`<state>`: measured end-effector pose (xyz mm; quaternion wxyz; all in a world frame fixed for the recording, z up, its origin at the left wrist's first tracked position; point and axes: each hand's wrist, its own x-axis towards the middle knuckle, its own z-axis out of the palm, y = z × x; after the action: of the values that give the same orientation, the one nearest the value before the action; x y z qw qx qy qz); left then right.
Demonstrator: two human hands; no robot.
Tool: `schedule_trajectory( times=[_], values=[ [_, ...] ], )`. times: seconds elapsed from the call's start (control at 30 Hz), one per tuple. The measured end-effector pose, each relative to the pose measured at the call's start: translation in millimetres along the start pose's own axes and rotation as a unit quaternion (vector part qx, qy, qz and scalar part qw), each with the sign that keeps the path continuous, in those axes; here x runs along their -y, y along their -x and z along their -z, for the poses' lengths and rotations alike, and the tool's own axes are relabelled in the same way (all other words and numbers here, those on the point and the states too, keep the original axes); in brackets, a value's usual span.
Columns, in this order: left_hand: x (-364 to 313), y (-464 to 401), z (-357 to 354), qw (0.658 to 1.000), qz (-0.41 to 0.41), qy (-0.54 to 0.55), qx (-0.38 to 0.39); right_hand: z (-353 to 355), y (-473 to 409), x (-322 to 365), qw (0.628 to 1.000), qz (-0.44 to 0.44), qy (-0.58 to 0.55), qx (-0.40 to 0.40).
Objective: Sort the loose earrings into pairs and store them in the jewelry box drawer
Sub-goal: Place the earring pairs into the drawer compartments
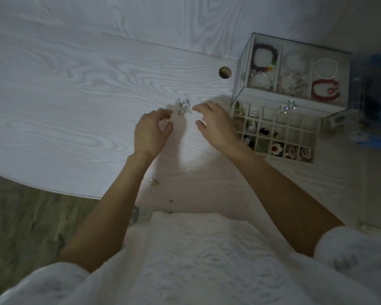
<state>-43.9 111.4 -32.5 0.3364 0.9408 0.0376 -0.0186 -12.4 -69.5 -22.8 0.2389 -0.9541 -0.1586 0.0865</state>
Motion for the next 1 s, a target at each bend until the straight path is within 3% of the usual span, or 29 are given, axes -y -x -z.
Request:
schedule_trajectory(
  times=[0.13,0.3,0.5,1.0],
  values=[
    [4,-34,0,0.999,0.012,-0.006,0.04,-14,-39,6,1.0,-0.019,-0.009,0.022],
    [-2,-63,-18,0.991,-0.033,-0.043,0.121,-26,-59,7,0.999,-0.031,-0.021,0.036],
    [8,-68,-13,0.994,-0.041,-0.037,0.09,-26,-45,-1,0.997,-0.023,-0.077,0.004],
    [8,-69,-13,0.994,-0.045,-0.042,0.089,-19,-29,-12,0.993,-0.098,-0.06,-0.027]
  ],
)
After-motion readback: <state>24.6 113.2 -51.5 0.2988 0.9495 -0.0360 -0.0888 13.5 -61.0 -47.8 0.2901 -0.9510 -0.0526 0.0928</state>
